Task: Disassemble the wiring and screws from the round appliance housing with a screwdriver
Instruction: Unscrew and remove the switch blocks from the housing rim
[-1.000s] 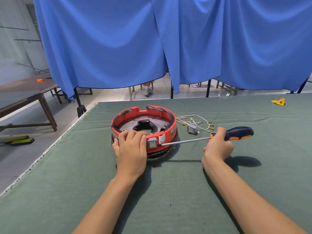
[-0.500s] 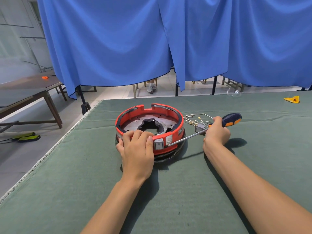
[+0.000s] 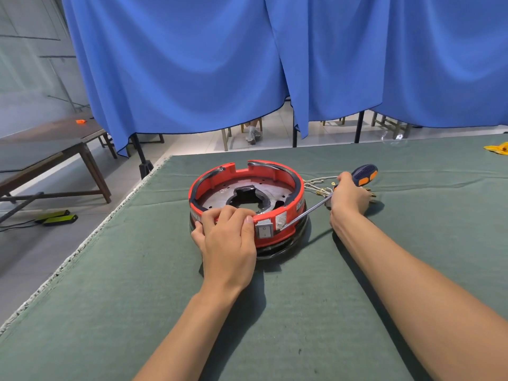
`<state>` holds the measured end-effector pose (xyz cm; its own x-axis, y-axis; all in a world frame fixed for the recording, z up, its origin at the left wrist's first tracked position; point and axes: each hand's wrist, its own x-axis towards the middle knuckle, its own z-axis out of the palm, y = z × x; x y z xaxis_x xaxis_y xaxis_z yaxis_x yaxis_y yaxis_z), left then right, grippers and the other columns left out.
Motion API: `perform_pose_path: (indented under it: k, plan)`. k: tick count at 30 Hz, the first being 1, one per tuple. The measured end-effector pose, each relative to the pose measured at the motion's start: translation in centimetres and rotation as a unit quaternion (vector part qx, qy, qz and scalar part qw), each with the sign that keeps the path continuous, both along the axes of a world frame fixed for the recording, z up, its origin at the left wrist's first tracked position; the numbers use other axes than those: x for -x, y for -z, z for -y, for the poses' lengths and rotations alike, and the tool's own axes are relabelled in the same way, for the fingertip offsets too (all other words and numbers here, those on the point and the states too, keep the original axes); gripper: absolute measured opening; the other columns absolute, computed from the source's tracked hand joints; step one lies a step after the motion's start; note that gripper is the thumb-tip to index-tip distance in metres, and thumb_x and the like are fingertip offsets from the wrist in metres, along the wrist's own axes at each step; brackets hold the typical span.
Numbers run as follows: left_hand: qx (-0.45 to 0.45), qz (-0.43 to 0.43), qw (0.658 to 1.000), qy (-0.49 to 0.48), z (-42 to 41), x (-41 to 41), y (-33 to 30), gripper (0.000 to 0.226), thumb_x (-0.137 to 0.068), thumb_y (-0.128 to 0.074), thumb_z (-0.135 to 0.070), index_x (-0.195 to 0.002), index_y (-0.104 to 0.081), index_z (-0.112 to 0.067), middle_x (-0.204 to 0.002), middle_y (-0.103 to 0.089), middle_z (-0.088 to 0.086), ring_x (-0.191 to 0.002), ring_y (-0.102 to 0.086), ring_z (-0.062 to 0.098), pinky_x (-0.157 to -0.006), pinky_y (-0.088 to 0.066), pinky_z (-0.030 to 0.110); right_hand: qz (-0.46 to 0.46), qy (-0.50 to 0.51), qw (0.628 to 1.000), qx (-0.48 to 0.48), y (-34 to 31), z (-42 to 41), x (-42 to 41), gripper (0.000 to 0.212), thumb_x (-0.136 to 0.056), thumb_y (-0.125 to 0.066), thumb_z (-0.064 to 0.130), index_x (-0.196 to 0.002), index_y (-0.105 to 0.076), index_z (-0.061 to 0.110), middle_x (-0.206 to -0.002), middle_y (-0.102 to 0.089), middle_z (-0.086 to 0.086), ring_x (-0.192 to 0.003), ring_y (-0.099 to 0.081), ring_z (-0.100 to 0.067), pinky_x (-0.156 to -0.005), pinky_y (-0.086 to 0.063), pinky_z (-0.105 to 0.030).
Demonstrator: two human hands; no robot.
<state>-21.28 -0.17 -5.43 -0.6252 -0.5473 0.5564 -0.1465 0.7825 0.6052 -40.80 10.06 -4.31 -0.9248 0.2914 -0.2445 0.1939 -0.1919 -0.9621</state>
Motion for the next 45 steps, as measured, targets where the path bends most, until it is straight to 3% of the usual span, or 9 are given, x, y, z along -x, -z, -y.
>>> perform_pose_path:
  k: [7, 11, 15, 20, 25, 28, 35, 42, 45]
  plan:
    - [0.011, 0.004, 1.0, 0.014, 0.4, -0.1, 0.0, 0.034, -0.091, -0.032, -0.039, -0.095, -0.066, -0.033, -0.095, -0.058, -0.02, -0.104, -0.033, 0.004, -0.099, -0.023, 0.051, -0.019, 0.0, 1.0, 0.012, -0.3, -1.4, -0.8, 0.023, -0.088, -0.054, 0.032, -0.087, -0.06, 0.01, -0.07, -0.059, 0.002, -0.07, -0.059, -0.019, -0.057, -0.042, -0.029]
    - [0.023, -0.011, 1.0, 0.008, 0.4, -0.2, 0.2, 0.032, -0.092, -0.034, -0.039, -0.099, -0.066, -0.038, -0.1, -0.058, -0.021, -0.105, -0.034, 0.001, -0.099, -0.025, 0.048, -0.1, 0.016, 0.995, 0.0, -3.0, -3.0, -1.9, 0.027, -0.086, -0.054, 0.033, -0.063, -0.054, 0.017, -0.059, -0.055, 0.008, -0.053, -0.049, -0.01, -0.048, -0.033, -0.027]
    - [0.011, -0.04, 0.999, 0.012, 0.6, -0.3, 0.3, 0.031, -0.091, -0.037, -0.035, -0.108, -0.063, -0.037, -0.114, -0.057, -0.021, -0.11, -0.038, 0.001, -0.099, -0.026, 0.045, -0.19, 0.012, 0.981, -0.027, -7.2, -3.8, -3.5, 0.029, -0.086, -0.055, 0.033, -0.061, -0.053, 0.018, -0.056, -0.054, 0.01, -0.047, -0.047, -0.005, -0.041, -0.033, -0.017]
    - [-0.005, -0.057, 0.998, -0.004, 0.6, -0.8, 0.3, 0.029, -0.087, -0.043, -0.034, -0.109, -0.06, -0.025, -0.124, -0.054, -0.011, -0.117, -0.039, 0.01, -0.1, -0.029, 0.038, -0.317, -0.021, 0.946, -0.063, -11.2, -3.6, -6.4, 0.025, -0.088, -0.056, 0.028, -0.065, -0.052, 0.018, -0.057, -0.057, 0.011, -0.044, -0.05, 0.005, -0.045, -0.035, -0.009]
    - [0.007, -0.042, 0.999, -0.007, 0.6, -1.5, 0.3, 0.016, -0.088, -0.057, -0.027, -0.102, -0.064, -0.021, -0.128, -0.052, -0.005, -0.124, -0.036, 0.016, -0.103, -0.028, 0.042, -0.428, -0.078, 0.892, -0.127, -12.7, -2.3, -9.9, 0.035, -0.082, -0.052, 0.039, -0.06, -0.045, 0.014, -0.055, -0.05, 0.001, -0.051, -0.044, -0.014, -0.053, -0.036, -0.029]
    - [0.004, -0.018, 1.0, -0.011, 0.4, -1.9, 0.1, 0.02, -0.09, -0.058, -0.031, -0.108, -0.065, -0.025, -0.135, -0.048, -0.005, -0.132, -0.029, 0.018, -0.109, -0.022, 0.047, -0.478, -0.116, 0.858, -0.148, -12.9, -1.4, -11.3, 0.037, -0.084, -0.051, 0.039, -0.059, -0.036, 0.016, -0.048, -0.039, 0.009, -0.048, -0.036, -0.011, -0.05, -0.029, -0.029]
    - [-0.045, 0.016, 0.999, -0.012, 0.3, -2.3, -0.6, 0.023, -0.094, -0.05, -0.039, -0.113, -0.063, -0.037, -0.149, -0.035, -0.011, -0.142, -0.006, 0.016, -0.115, -0.009, 0.051, -0.532, -0.127, 0.813, -0.201, -13.4, 0.4, -12.9, 0.038, -0.084, -0.051, 0.041, -0.056, -0.035, 0.02, -0.044, -0.041, 0.01, -0.045, -0.036, -0.009, -0.048, -0.031, -0.024]
    - [-0.053, 0.029, 0.998, -0.009, 0.2, -2.3, -0.6, 0.024, -0.096, -0.045, -0.04, -0.115, -0.06, -0.035, -0.147, -0.035, -0.012, -0.142, -0.002, 0.013, -0.115, -0.01, 0.051, -0.562, -0.148, 0.777, -0.243, -13.1, 1.1, -13.0, 0.038, -0.083, -0.051, 0.037, -0.055, -0.033, 0.02, -0.042, -0.034, 0.008, -0.046, -0.032, -0.012, -0.05, -0.029, -0.028]
    - [-0.05, 0.029, 0.998, -0.009, 0.2, -2.2, -0.6, 0.024, -0.096, -0.045, -0.04, -0.115, -0.06, -0.034, -0.146, -0.037, -0.012, -0.142, -0.005, 0.013, -0.115, -0.01, 0.051, -0.571, -0.145, 0.77, -0.246, -13.2, 1.3, -12.8, 0.039, -0.084, -0.052, 0.036, -0.054, -0.028, 0.025, -0.041, -0.038, 0.01, -0.044, -0.034, -0.011, -0.046, -0.025, -0.018]
